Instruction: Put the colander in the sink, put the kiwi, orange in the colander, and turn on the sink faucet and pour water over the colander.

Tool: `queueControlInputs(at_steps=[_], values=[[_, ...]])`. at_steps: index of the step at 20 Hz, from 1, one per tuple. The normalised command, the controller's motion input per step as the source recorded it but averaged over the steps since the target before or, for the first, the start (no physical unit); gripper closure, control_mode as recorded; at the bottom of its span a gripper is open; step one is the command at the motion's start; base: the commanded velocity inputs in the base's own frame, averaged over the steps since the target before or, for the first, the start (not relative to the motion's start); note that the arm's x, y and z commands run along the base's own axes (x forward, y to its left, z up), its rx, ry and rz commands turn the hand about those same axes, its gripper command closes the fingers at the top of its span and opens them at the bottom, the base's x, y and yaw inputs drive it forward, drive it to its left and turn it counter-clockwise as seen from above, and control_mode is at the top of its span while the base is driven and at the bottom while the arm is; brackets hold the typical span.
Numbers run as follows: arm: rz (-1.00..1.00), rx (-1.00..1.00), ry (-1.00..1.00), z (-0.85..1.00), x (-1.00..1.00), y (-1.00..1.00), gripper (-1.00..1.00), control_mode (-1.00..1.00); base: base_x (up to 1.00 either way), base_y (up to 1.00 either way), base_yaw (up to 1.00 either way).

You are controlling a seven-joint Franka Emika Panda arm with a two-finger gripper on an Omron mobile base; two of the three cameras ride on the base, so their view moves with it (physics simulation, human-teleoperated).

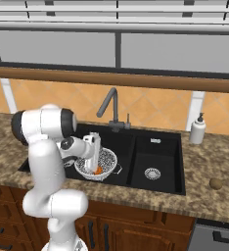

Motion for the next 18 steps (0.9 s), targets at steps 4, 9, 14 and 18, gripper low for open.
queueControlInputs(at_steps=[4,9,14,18], values=[[0.16,-0.08,0.00,1.00,-0.13,0.03,-1.00,-1.00,0.00,0.00,0.00],[0.14,-0.09,0.00,1.00,-0.29,0.14,-1.00,-1.00,0.00,0.00,0.00],[0.11,-0.09,0.01,1.00,-0.31,0.25,-1.00,-1.00,0.00,0.00,0.00],[0.11,-0.10,0.10,1.00,-0.18,0.29,-1.00,-1.00,0.00,0.00,0.00]])
